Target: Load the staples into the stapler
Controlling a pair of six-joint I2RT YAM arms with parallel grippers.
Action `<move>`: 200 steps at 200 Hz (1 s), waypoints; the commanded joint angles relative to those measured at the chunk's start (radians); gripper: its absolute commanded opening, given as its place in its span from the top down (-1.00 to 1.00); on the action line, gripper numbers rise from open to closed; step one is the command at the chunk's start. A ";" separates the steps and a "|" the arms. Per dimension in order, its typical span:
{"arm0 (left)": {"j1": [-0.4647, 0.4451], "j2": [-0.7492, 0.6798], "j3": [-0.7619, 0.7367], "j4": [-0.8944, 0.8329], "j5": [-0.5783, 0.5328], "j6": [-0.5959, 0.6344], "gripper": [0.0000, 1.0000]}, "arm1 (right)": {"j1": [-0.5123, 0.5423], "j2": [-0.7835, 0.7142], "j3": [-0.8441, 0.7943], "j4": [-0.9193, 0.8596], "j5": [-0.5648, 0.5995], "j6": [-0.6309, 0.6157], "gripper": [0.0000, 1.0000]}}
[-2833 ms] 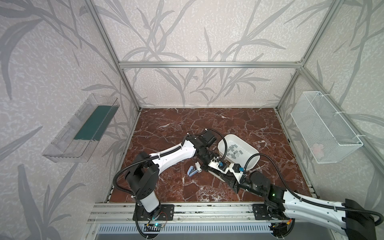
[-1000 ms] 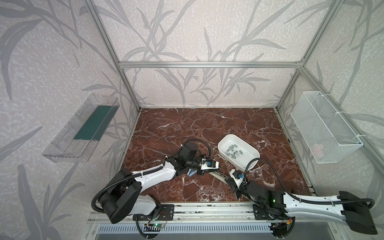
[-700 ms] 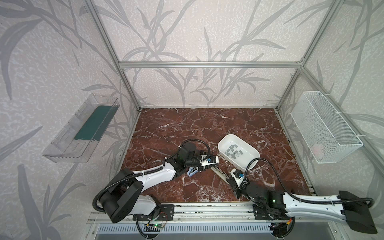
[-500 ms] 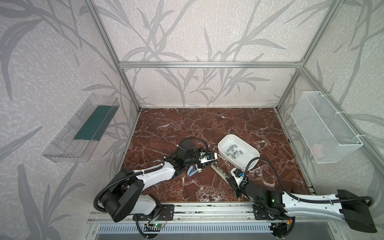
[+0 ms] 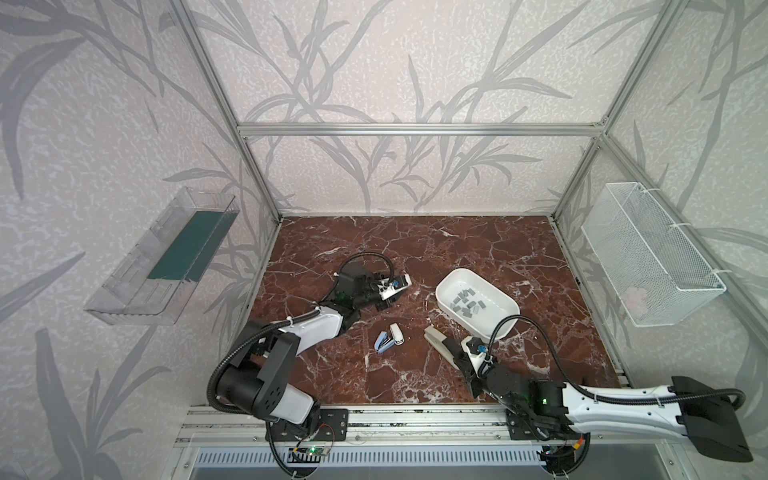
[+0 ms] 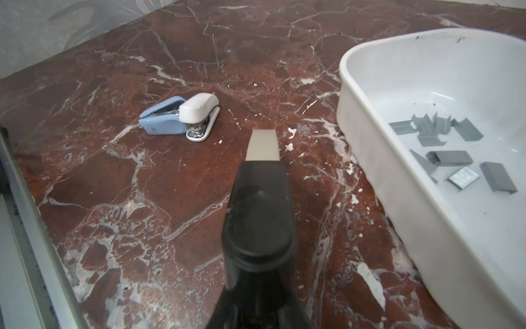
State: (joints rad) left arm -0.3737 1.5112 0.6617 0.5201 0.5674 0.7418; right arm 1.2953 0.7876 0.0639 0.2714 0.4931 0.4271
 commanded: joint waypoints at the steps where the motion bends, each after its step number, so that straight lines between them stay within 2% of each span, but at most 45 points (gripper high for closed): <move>1: 0.014 0.038 0.039 0.048 -0.028 0.034 0.20 | 0.007 0.009 0.007 0.018 0.004 0.028 1.00; 23: 0.013 0.055 0.033 0.072 0.028 0.056 0.19 | 0.007 0.007 0.015 0.008 0.014 0.027 1.00; 44: -0.023 -0.016 -0.055 0.176 0.089 0.068 0.12 | 0.007 0.003 0.033 -0.032 0.048 0.050 1.00; 52: -0.072 -0.055 -0.088 0.190 0.046 0.092 0.11 | 0.007 0.005 0.039 -0.035 0.056 0.052 1.00; 69: -0.260 -0.140 -0.126 0.097 -0.174 0.191 0.14 | 0.004 0.015 0.042 -0.017 0.058 0.052 1.00; 78: -0.348 -0.175 -0.155 0.096 -0.259 0.188 0.17 | 0.004 0.026 0.045 -0.001 0.059 0.052 1.00; 104: -0.459 -0.276 -0.318 0.288 -0.298 0.089 0.11 | 0.001 0.070 0.065 0.026 0.046 0.047 1.00; 118: -0.547 -0.325 -0.350 0.267 -0.391 0.108 0.09 | 0.000 0.089 0.076 0.035 0.037 0.044 1.00; 136: -0.641 -0.356 -0.358 0.204 -0.447 0.116 0.09 | 0.001 0.105 0.085 0.049 0.029 0.040 1.00; 158: -0.694 -0.334 -0.385 0.244 -0.461 0.105 0.08 | 0.000 0.115 0.092 0.063 0.022 0.036 1.00; 200: -0.720 -0.165 -0.392 0.438 -0.505 0.104 -0.01 | 0.000 0.129 0.109 0.081 -0.007 0.031 1.00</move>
State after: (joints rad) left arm -1.0801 1.2709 0.2752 0.8188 0.1146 0.8482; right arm 1.2961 0.9138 0.1337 0.3023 0.5037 0.4633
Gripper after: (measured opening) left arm 0.492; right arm 0.181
